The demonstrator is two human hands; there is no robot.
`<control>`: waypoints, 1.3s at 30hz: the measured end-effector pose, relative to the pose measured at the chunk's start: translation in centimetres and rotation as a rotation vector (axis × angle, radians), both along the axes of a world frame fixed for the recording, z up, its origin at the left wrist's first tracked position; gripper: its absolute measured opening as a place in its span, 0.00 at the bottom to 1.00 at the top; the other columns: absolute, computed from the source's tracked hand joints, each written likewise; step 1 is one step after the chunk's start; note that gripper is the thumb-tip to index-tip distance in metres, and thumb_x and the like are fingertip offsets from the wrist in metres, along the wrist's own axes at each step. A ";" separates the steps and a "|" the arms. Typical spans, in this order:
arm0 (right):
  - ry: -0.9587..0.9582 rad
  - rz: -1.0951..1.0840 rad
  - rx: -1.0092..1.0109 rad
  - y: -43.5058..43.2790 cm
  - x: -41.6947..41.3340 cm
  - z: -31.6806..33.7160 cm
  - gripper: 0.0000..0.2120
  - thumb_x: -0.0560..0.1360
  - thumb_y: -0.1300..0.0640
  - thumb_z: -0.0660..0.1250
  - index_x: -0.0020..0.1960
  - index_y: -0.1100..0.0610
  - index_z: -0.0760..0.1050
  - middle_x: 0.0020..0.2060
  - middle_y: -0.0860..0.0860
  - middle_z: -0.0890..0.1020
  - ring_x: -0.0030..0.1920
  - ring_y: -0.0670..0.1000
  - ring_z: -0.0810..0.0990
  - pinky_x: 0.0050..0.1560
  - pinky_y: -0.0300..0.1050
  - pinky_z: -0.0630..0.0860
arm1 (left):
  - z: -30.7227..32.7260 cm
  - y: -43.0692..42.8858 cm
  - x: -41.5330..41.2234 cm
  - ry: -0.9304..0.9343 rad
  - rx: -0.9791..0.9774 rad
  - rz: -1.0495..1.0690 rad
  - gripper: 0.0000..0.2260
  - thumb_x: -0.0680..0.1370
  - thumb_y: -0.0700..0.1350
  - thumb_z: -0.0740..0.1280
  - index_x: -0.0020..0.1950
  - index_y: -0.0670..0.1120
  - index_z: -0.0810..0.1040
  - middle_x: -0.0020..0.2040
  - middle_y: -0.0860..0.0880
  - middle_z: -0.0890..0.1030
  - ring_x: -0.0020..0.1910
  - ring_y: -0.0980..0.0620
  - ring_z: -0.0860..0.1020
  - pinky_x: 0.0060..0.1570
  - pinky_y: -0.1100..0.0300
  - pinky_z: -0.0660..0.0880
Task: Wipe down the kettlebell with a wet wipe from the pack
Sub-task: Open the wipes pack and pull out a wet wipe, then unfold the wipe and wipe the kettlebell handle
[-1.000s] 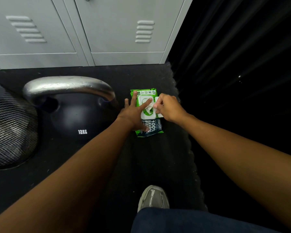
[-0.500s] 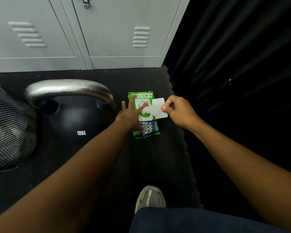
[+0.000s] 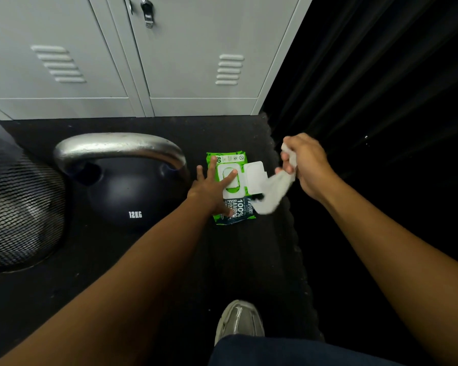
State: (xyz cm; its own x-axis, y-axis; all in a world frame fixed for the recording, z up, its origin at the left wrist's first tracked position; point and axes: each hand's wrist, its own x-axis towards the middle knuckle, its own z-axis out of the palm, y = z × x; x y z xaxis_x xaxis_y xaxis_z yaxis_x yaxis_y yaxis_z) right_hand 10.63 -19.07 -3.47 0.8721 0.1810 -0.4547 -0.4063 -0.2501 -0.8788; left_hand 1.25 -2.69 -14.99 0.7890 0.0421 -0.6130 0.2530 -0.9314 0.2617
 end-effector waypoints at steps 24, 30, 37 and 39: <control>-0.592 1.073 -0.815 3.1 -5.2 -7.2 0.05 0.76 0.52 0.61 0.48 0.53 0.70 0.55 0.49 0.75 0.49 0.59 0.79 0.45 0.53 0.74 | 1.9 1.8 1.8 -0.052 0.031 0.009 0.70 0.60 0.56 0.83 0.79 0.54 0.29 0.82 0.40 0.42 0.78 0.30 0.39 0.75 0.33 0.52; -0.415 1.220 -0.974 3.7 -4.4 -7.8 0.25 0.78 0.52 0.60 0.74 0.55 0.64 0.73 0.54 0.69 0.64 0.64 0.75 0.53 0.52 0.71 | 2.3 1.6 1.5 -0.031 0.047 -0.047 0.65 0.63 0.54 0.83 0.80 0.54 0.34 0.82 0.41 0.42 0.78 0.31 0.39 0.74 0.35 0.52; -0.204 0.621 -0.468 2.8 -1.9 -3.7 0.08 0.75 0.57 0.66 0.38 0.51 0.73 0.35 0.47 0.79 0.39 0.48 0.77 0.43 0.49 0.75 | 5.3 1.0 0.8 -0.101 -0.221 0.019 0.55 0.66 0.49 0.82 0.82 0.48 0.49 0.79 0.41 0.61 0.77 0.39 0.60 0.73 0.47 0.64; -0.189 0.505 -0.353 3.1 -1.3 -0.9 0.09 0.76 0.56 0.67 0.38 0.50 0.73 0.37 0.49 0.80 0.42 0.51 0.79 0.47 0.54 0.79 | 7.3 0.6 0.7 -0.163 -0.362 0.062 0.44 0.68 0.50 0.81 0.78 0.45 0.63 0.72 0.44 0.72 0.71 0.42 0.71 0.68 0.51 0.70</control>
State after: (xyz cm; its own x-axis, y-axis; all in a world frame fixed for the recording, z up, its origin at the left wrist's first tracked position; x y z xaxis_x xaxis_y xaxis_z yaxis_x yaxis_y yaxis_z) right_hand 9.36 -15.96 -4.39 0.7893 0.4577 -0.4093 -0.0092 -0.6578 -0.7532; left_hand 1.91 -2.07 -7.72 0.8801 -0.1029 -0.4635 0.2338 -0.7557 0.6118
